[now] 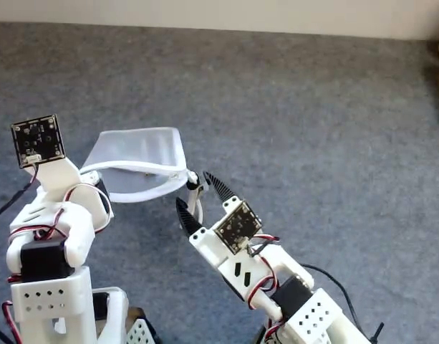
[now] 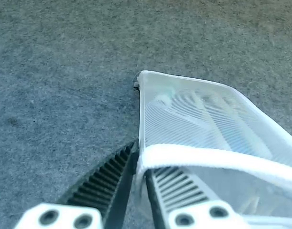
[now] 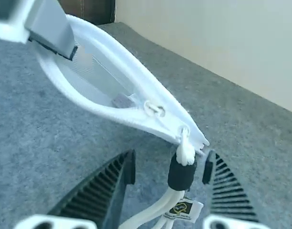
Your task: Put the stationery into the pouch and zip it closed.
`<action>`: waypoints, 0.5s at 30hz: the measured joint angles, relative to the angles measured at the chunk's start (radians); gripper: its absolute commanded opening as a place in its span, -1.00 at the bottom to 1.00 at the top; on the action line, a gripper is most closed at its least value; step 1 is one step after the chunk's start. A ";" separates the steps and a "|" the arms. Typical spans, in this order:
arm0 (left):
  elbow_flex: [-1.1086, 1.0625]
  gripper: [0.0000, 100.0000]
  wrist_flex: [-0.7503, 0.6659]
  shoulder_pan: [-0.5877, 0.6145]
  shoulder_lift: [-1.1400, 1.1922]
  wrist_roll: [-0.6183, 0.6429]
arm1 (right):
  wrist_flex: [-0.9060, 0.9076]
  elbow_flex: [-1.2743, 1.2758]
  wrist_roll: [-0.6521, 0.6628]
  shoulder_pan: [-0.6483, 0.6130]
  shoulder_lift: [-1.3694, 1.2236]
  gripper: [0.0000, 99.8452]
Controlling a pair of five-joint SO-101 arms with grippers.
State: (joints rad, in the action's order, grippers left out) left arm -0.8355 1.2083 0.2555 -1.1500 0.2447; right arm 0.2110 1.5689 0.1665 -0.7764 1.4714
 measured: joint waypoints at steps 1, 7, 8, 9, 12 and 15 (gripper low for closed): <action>0.000 -0.98 0.000 0.000 0.000 0.000 | 0.000 0.000 0.000 0.000 0.000 -0.56; 0.000 -0.98 0.000 0.000 0.000 0.000 | -0.009 0.000 -0.003 0.005 -0.040 -0.56; 0.000 -0.98 0.000 0.000 0.000 0.000 | -0.009 0.000 -0.012 0.011 -0.071 -0.56; 0.000 -0.98 0.000 0.000 0.000 0.000 | -0.009 -0.011 -0.032 0.017 -0.109 -0.56; 0.000 -0.99 0.000 0.000 0.000 0.000 | -0.009 -0.084 -0.103 0.052 -0.241 -0.56; 0.000 -0.99 0.000 0.000 0.000 -0.017 | -0.009 -0.160 -0.132 0.064 -0.368 -0.56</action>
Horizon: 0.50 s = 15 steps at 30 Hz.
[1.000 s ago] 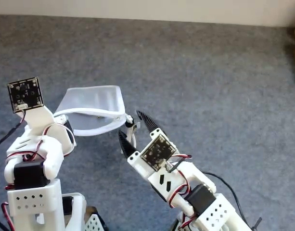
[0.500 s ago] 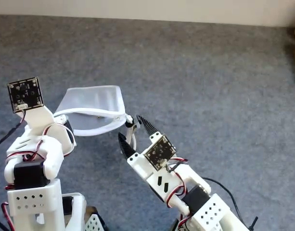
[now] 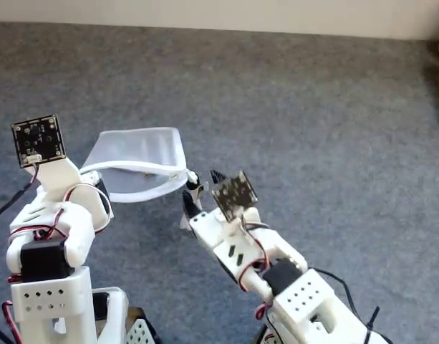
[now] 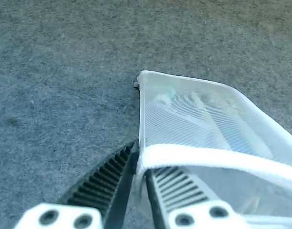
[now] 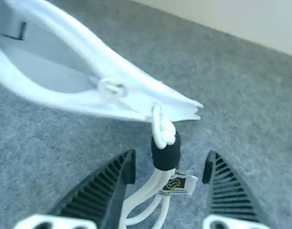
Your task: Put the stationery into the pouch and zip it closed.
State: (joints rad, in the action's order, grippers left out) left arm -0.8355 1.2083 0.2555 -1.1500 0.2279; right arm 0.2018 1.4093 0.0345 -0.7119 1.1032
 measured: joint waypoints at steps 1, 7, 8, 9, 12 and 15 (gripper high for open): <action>0.000 -0.99 0.000 0.000 0.000 -0.006 | 0.000 -0.021 -0.005 0.002 -0.035 -0.56; 0.000 -0.99 0.000 0.000 0.000 -0.009 | 0.000 -0.064 -0.008 0.005 -0.123 -0.56; 0.000 -0.99 0.000 0.000 0.000 -0.009 | -0.006 -0.064 -0.008 0.005 -0.123 -0.56; 0.000 -0.99 0.000 0.000 0.000 -0.009 | -0.025 -0.064 -0.008 0.005 -0.123 -0.56; 0.000 -0.99 0.000 0.000 0.000 -0.009 | -0.118 -0.064 -0.008 0.005 -0.126 -0.57; 0.000 -0.99 0.000 0.000 0.002 -0.009 | -0.166 -0.064 -0.008 0.005 -0.126 -0.69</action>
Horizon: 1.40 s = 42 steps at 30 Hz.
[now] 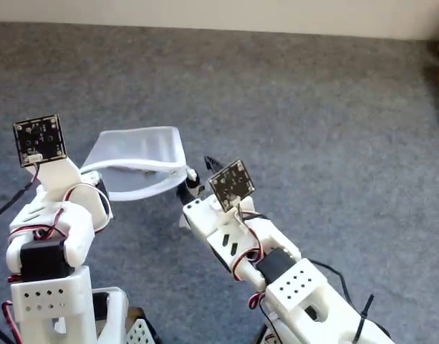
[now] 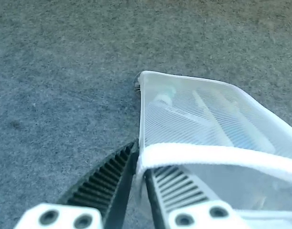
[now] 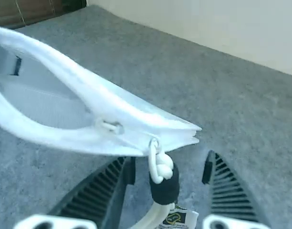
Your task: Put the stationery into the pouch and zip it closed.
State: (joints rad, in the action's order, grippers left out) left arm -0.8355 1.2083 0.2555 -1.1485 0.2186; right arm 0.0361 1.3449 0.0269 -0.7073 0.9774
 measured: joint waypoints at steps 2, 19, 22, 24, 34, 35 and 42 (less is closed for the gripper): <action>0.000 -0.99 0.000 0.002 0.000 0.000 | -0.009 0.000 0.000 0.000 0.000 -0.76; 0.000 -0.99 0.000 0.005 0.000 -0.006 | -0.011 0.000 0.009 0.003 0.000 -0.99; 0.000 -0.99 0.000 0.005 0.002 -0.006 | 0.015 0.000 0.040 0.003 0.000 -0.99; 0.000 -0.99 0.000 0.005 0.002 -0.006 | 0.049 0.000 0.048 0.003 0.000 -0.99; 0.000 -0.98 0.000 0.002 0.002 -0.006 | 0.296 0.000 0.126 0.003 0.212 -0.99; 0.000 -0.98 0.000 0.002 0.002 -0.006 | 0.328 0.000 0.132 0.003 0.241 -0.99; -0.002 -0.98 0.000 0.002 0.003 -0.006 | 0.451 0.000 0.140 -0.058 0.293 -0.99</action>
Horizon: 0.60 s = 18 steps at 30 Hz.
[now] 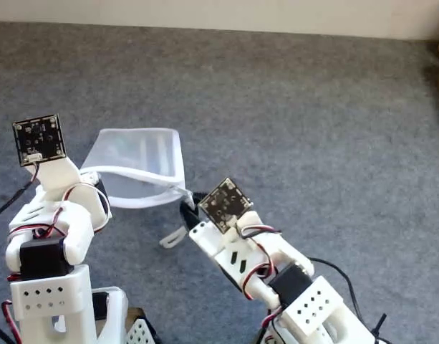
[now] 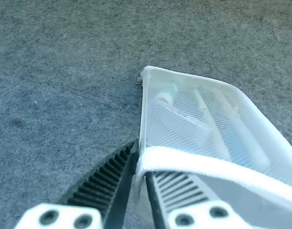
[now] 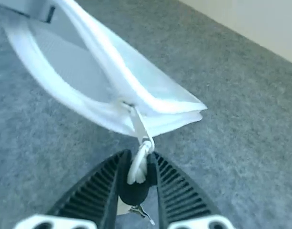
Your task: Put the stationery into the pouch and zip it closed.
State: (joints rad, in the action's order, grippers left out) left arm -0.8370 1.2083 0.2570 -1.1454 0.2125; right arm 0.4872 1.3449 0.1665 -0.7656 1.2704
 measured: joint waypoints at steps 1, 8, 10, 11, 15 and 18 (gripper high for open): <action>0.000 -0.97 0.000 0.000 0.000 0.000 | 0.011 0.000 0.000 -0.009 0.002 -0.99; 0.018 -0.75 0.000 -0.044 0.000 -0.072 | 0.106 0.000 0.003 -0.071 0.002 -0.99; 0.034 -0.68 0.000 -0.091 0.000 -0.077 | 0.138 0.000 0.006 -0.086 0.002 -0.99; 0.038 -0.66 0.000 -0.114 0.000 -0.077 | 0.153 0.000 0.006 -0.094 0.002 -0.99; 0.055 -0.60 0.000 -0.213 0.000 -0.132 | 0.213 0.000 0.006 -0.124 0.002 -0.99; 0.071 -0.56 0.000 -0.307 0.000 -0.199 | 0.244 0.000 0.006 -0.133 0.002 -0.99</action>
State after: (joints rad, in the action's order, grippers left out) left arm -0.7664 1.2083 -0.0499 -1.1454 0.0130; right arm 0.7311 1.3449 0.1726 -0.8991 1.2720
